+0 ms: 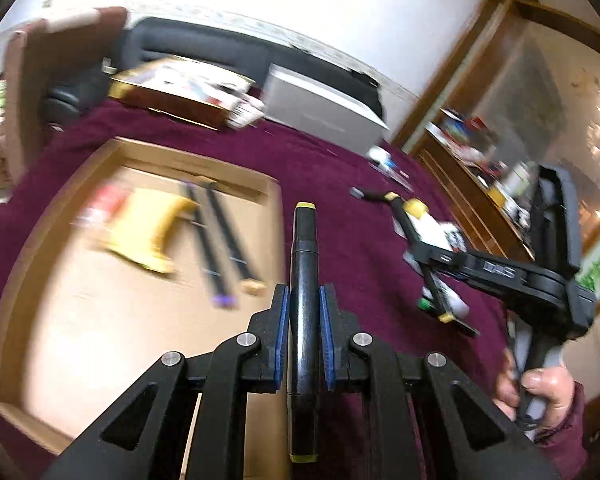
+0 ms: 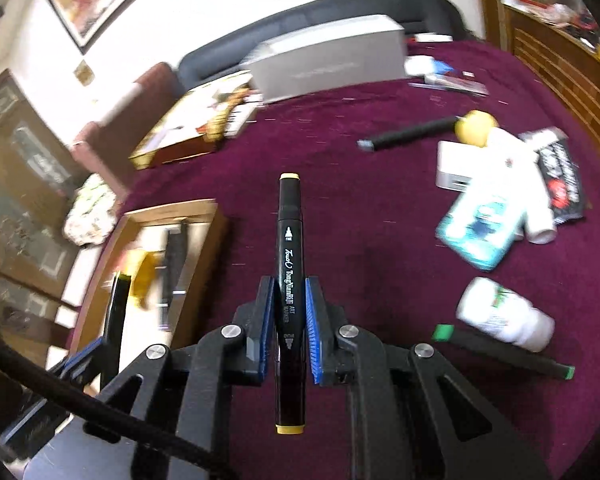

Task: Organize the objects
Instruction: 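Carry the marker into the tray with the left gripper while the right gripper places its marker there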

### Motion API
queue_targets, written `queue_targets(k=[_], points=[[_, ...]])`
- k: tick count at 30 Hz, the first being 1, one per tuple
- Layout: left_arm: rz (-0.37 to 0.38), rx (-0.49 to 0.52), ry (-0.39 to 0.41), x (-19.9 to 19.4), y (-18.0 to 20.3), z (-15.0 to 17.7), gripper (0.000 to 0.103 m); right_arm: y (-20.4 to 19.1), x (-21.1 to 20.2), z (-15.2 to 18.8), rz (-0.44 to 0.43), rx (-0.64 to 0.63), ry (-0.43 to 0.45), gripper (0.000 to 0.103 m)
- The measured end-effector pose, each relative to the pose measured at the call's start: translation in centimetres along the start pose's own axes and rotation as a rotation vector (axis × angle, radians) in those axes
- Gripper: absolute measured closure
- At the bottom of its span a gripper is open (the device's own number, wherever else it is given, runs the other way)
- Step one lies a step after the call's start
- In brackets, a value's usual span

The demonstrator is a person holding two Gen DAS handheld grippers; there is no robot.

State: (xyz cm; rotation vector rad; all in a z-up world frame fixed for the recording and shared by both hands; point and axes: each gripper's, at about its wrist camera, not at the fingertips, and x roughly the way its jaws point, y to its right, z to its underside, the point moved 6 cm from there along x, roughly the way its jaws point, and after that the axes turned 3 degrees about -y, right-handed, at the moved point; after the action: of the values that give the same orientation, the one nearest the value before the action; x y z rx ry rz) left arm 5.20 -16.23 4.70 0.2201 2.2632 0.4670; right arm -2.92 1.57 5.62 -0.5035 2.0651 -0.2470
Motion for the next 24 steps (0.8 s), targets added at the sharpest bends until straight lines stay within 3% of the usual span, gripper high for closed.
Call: queue_targets(k=[6,11,16,24], points=[[-0.146,-0.027,-0.003,-1.3,-6.4,-1.6,0.091,-6.3,3.0,0.0,-0.137,-0.026,-0.094,0.09],[-0.241,-0.052,-0.064,1.2,-10.6,-2.0,0.091,-10.2,6.9,1.0,-0.201,-0.033,-0.184,0.09],[-0.244,-0.082,-0.128,3.4,-12.6,-1.1,0.091,-12.5,10.6,1.8,-0.231,-0.025,-0.267,0.09],[-0.243,-0.093,-0.165,4.8,-12.9,-1.3,0.091,-13.2,14.5,2.4,-0.18,-0.012,-0.325,0.09]])
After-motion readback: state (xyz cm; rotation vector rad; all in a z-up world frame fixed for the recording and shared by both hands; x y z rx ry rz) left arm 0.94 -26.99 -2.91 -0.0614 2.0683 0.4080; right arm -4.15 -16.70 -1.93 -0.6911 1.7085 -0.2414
